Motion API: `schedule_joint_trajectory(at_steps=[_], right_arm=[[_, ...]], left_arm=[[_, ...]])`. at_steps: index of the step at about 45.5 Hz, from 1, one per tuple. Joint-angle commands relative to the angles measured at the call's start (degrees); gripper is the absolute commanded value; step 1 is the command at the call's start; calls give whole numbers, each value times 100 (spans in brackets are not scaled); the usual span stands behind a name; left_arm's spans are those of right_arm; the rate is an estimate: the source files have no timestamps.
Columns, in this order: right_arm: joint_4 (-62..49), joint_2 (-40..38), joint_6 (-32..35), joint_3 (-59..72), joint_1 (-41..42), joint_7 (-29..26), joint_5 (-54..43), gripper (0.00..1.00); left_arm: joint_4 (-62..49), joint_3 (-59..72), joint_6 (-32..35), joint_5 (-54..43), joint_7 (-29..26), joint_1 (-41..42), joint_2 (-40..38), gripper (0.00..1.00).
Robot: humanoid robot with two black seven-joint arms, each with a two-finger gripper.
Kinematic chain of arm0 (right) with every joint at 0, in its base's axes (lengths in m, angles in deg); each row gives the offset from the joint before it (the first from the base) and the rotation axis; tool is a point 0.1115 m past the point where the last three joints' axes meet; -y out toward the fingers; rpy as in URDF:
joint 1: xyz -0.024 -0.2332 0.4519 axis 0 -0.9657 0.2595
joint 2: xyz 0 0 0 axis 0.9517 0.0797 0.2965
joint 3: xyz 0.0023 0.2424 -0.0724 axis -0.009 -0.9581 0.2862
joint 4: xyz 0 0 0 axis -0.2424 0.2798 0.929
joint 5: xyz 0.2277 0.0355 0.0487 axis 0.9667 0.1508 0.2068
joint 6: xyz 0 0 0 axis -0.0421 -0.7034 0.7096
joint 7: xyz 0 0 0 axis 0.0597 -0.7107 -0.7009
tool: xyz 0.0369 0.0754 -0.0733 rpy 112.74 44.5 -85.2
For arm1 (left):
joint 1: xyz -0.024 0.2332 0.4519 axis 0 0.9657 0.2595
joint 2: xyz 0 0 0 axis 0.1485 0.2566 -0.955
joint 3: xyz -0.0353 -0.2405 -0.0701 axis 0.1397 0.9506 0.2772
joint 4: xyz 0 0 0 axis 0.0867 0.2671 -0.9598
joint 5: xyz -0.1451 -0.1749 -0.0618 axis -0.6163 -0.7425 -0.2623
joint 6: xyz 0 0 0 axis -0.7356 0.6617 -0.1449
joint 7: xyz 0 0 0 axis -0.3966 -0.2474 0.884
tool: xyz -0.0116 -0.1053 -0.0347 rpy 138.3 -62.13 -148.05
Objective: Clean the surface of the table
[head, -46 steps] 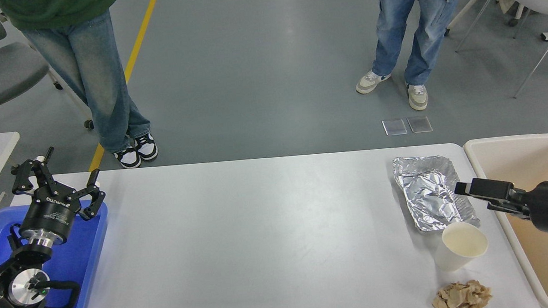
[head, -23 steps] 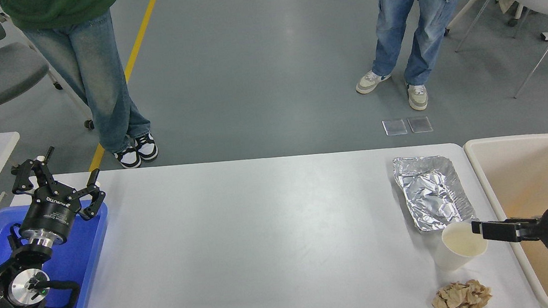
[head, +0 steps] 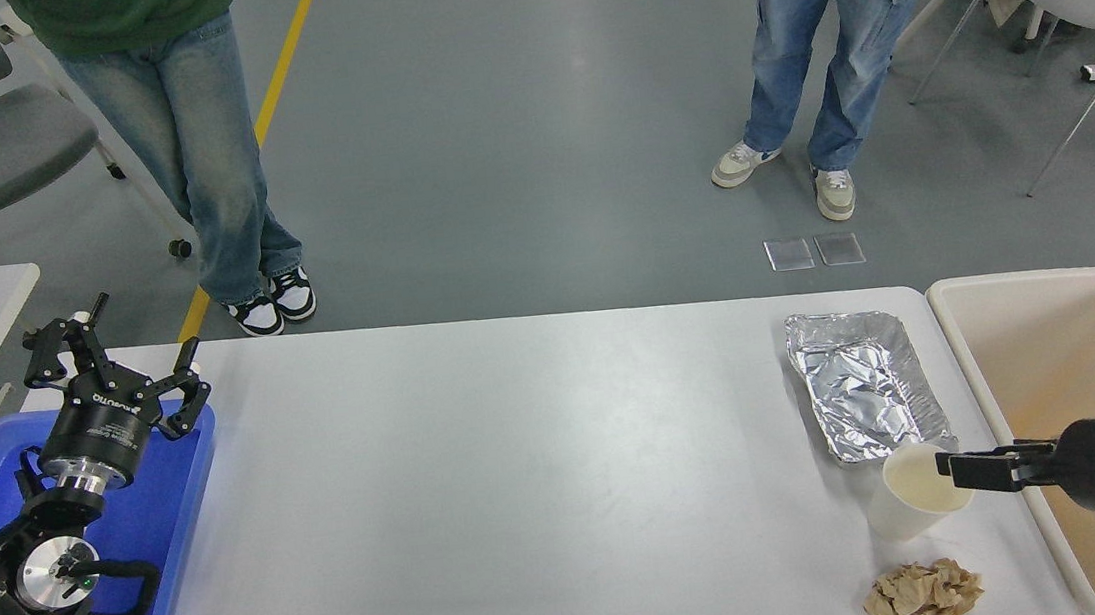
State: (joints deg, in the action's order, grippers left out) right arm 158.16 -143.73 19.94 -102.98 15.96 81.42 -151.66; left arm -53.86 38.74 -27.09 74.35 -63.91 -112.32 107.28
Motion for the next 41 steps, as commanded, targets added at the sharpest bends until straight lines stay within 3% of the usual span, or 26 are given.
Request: schedule_joint_trajectory(at_steps=[1,12,20,32,37,41], right_arm=[[-52,127,-20,205,141,6,-66,94],[-17,127,-38,442,273,14,-84,90],[-17,127,-47,539,325,120,-321,66],[-17,118,-82,759,483,296,-444,48],[-34,118,-82,820,510,313,-514,27],[-34,118,-82,820,510,313,-514,23]], left_arm=[[-3,-7,0,0,0,1,0,100],[-3,2,0,0,0,1,0,100],[-3,2,0,0,0,1,0,100],[-3,-7,0,0,0,-8,0,100],[6,-7,0,0,0,-8,0,100],[-3,-7,0,0,0,-8,0,100]])
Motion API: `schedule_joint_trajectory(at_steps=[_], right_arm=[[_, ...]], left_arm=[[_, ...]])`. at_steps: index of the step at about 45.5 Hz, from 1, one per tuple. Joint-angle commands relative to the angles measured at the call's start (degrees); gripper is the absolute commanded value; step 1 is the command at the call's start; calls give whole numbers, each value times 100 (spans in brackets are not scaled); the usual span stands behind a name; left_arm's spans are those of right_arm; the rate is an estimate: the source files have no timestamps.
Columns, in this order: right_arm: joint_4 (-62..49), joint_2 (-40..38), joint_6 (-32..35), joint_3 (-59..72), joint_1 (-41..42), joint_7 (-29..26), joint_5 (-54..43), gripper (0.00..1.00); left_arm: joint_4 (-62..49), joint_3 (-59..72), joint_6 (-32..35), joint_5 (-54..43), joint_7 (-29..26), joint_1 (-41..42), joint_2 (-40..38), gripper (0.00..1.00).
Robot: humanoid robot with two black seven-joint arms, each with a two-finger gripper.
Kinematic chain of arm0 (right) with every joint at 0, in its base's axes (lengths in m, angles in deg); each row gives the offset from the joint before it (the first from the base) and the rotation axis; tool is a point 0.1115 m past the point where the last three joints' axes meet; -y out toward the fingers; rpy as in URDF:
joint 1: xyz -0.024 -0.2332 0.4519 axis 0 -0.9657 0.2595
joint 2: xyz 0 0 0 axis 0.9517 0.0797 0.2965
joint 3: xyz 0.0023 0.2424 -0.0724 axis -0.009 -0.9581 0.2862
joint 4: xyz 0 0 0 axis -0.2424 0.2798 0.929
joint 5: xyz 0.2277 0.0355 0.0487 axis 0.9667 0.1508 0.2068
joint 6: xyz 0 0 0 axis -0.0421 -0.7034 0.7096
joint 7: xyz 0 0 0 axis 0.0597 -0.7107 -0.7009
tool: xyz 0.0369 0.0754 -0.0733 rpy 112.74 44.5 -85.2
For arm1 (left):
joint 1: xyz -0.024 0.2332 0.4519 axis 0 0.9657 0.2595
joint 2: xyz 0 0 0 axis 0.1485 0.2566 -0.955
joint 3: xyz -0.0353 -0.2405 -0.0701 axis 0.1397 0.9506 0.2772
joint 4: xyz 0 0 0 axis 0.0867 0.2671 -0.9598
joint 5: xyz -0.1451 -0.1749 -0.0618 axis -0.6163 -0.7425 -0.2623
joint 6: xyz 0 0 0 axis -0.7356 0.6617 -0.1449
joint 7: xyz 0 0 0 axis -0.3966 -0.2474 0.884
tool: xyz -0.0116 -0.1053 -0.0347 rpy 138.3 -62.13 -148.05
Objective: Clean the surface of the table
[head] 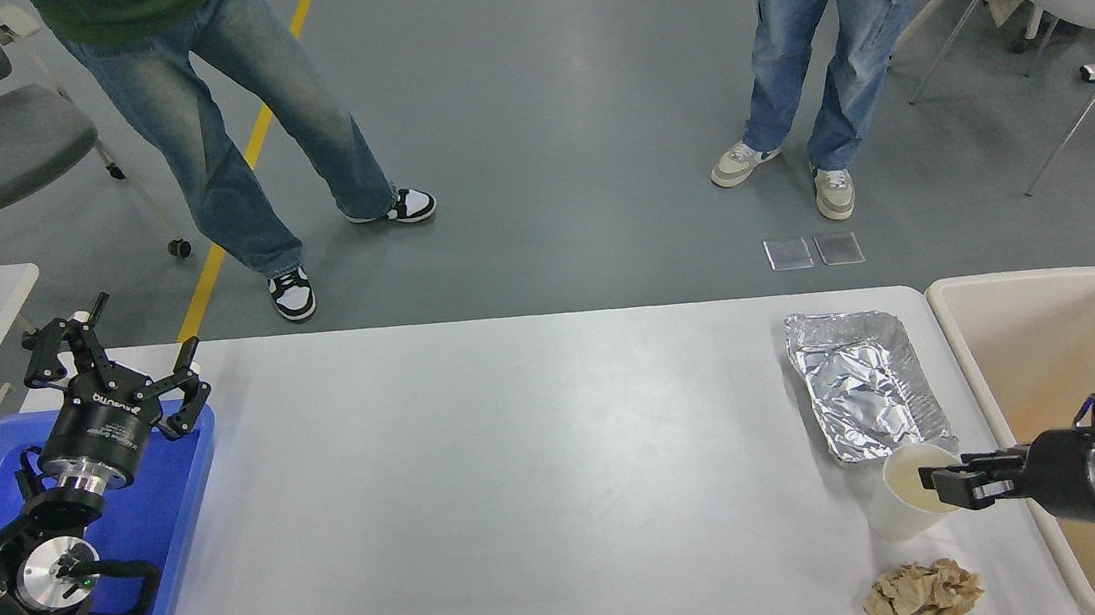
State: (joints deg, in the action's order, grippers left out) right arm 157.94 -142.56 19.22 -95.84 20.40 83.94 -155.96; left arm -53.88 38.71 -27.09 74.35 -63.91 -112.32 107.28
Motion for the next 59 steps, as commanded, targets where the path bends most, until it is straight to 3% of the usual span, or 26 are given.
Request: schedule_joint_trajectory(at_steps=[1,9,30,59], right_arm=[[-12,1,-1,107,66,61,-85,21],[-29,-26,-1,107,66,61,-85,0],[67,-175,69,379,470,263,12,0],[1702,-2381,684,282,1726,685,1031,0]], left_arm=[[-1,5,0,0,0,1,0,100],[-1,-4,0,0,0,1,0,100],[-1,5,0,0,0,1,0,100],[-1,5,0,0,0,1,0,100]])
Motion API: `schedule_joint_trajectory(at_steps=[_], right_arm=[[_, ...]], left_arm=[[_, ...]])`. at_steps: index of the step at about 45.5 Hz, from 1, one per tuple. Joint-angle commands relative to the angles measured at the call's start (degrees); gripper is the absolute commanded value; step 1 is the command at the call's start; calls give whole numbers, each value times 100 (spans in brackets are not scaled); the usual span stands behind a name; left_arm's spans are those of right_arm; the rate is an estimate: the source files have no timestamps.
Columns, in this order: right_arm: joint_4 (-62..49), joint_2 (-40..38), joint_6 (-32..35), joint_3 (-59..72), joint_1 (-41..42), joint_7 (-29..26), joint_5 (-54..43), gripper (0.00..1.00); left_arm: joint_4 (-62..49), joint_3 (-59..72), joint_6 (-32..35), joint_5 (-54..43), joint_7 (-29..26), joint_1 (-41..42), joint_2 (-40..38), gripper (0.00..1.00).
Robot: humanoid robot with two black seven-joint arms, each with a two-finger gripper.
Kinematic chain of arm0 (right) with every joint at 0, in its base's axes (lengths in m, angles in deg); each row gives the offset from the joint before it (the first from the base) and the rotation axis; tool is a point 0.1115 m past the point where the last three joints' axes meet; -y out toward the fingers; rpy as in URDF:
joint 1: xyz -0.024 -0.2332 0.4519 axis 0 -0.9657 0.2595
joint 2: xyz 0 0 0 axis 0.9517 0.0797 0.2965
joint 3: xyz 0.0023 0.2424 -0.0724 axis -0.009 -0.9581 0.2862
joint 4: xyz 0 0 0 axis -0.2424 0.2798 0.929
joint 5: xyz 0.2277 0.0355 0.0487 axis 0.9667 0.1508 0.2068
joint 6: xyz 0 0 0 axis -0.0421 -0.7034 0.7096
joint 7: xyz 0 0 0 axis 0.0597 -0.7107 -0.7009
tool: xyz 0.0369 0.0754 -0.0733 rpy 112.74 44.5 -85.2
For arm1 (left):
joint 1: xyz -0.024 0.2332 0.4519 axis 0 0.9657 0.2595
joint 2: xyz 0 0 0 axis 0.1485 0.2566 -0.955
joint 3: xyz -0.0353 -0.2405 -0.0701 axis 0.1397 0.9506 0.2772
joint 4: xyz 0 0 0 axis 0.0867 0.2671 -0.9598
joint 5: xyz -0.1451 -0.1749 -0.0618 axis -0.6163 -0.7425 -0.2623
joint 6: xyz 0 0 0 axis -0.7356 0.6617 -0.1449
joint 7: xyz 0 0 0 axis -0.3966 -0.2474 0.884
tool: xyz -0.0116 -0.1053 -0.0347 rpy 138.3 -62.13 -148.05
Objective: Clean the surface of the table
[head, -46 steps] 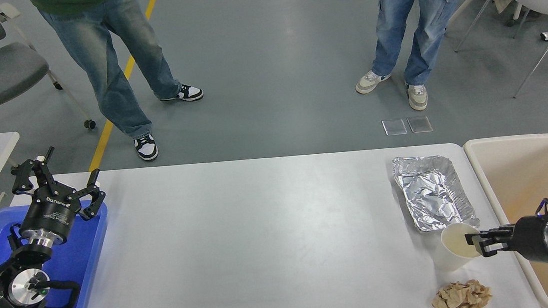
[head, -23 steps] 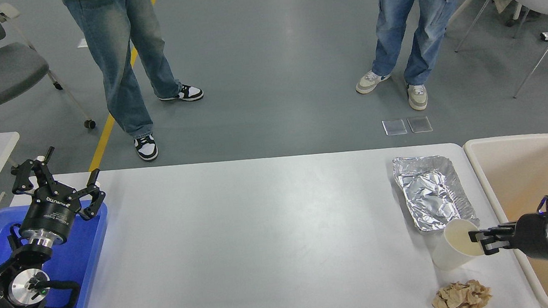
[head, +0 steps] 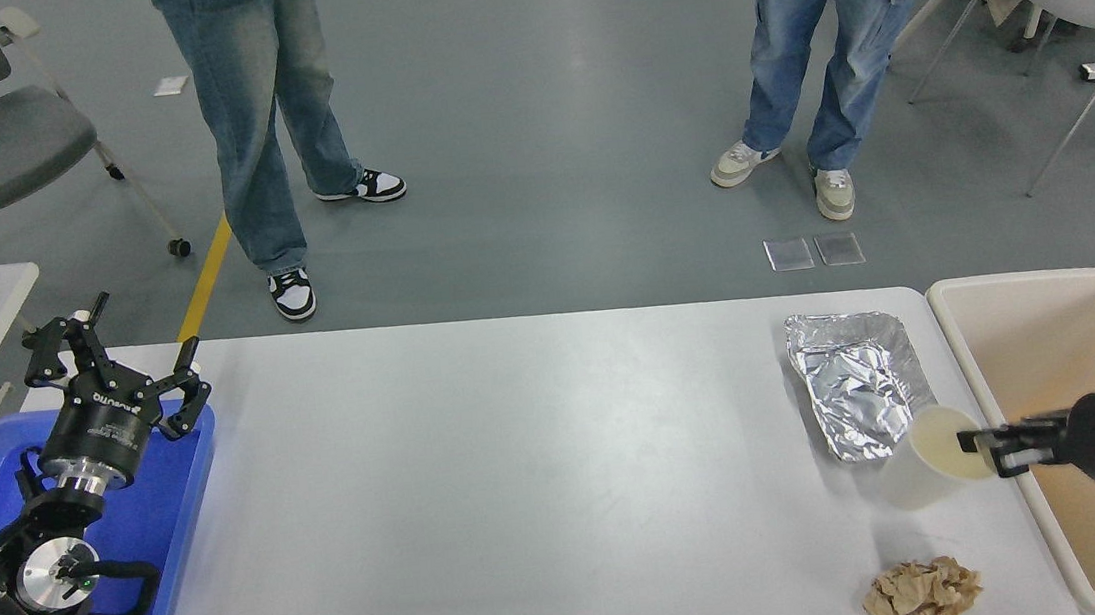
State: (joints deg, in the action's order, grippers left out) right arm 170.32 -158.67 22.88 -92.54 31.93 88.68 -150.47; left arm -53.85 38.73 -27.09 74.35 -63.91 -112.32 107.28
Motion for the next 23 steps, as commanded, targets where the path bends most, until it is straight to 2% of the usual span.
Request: schedule_joint_trajectory(at_steps=[1,15,23], right_arm=[[490,-831,362,-48,634,221,535,0],[587,-1499,1021,-66,1715,353,1036,0],[175,-1622,1048,-48,2006,326,1168,0]], left_arm=[[-3,3,0,0,0,2,0,100],[5,3,0,0,0,2,0,100],[-3,3,0,0,0,2,0,100]])
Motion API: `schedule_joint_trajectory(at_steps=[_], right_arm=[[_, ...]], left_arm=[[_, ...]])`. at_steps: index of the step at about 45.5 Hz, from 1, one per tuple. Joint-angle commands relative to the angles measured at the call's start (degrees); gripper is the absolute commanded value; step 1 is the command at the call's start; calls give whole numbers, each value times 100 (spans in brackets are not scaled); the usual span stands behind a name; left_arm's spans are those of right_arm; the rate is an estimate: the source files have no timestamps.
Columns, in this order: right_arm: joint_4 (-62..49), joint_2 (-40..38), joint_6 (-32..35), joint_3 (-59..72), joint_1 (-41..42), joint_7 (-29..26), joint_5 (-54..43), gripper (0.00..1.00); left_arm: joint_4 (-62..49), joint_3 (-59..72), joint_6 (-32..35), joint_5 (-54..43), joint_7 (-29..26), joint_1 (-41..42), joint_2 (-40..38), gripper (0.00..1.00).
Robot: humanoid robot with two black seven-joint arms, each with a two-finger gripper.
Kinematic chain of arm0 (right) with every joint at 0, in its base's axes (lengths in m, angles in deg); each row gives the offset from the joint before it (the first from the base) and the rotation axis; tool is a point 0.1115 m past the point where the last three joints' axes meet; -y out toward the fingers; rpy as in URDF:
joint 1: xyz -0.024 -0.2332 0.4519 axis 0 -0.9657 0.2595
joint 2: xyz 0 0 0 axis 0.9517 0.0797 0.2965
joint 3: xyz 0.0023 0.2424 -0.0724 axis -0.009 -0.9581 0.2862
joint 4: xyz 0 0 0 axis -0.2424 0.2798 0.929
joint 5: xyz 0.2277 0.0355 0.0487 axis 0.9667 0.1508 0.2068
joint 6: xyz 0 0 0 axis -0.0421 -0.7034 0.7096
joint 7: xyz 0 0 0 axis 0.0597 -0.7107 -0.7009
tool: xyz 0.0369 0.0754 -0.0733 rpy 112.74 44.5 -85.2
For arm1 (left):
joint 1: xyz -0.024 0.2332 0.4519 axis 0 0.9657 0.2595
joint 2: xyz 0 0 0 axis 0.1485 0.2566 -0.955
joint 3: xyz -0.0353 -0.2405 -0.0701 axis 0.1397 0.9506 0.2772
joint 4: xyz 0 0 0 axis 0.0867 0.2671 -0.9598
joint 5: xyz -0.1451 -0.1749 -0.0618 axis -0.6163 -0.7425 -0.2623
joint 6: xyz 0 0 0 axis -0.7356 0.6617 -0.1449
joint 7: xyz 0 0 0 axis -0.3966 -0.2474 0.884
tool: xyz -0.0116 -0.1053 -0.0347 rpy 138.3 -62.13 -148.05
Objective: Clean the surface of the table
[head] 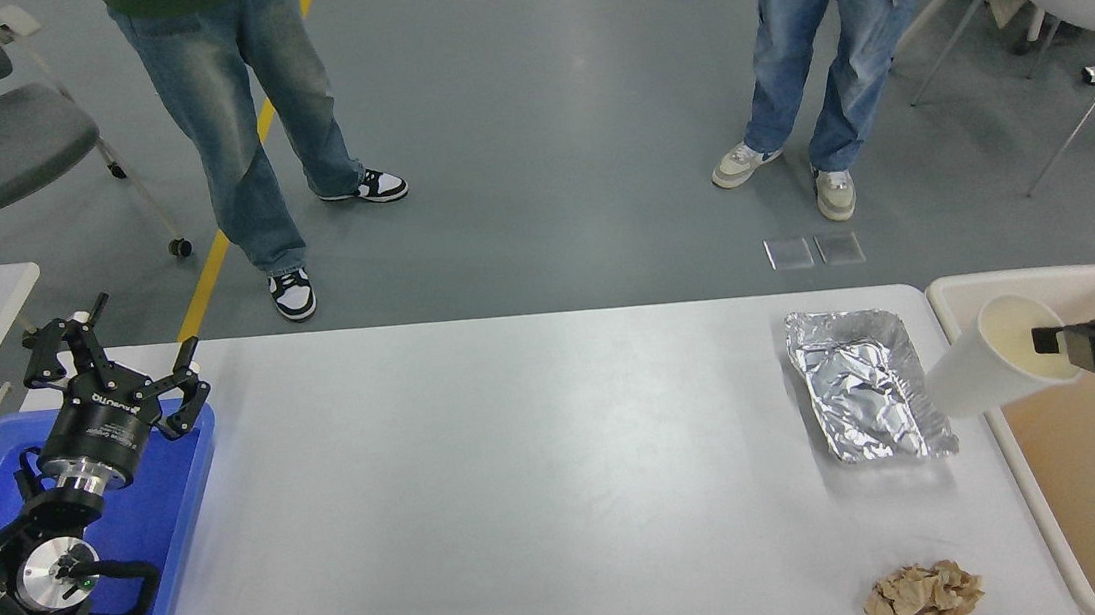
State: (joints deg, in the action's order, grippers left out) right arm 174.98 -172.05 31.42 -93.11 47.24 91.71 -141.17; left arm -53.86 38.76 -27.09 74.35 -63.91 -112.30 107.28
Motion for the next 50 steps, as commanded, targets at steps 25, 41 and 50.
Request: schedule_joint_trajectory(at_steps=[25,41,50], right_arm=[[-3332,901,-1220,827,-780,22,2460,0],[-6064,3115,-2091,739,-2495,31,3656,0],[-7989,4521,-2012,941,-2820,5,4219,0]], left_arm=[[-2,0,0,0,0,-1,0,100],[6,0,0,0,0,-1,0,100],[-2,0,0,0,0,-1,0,100]])
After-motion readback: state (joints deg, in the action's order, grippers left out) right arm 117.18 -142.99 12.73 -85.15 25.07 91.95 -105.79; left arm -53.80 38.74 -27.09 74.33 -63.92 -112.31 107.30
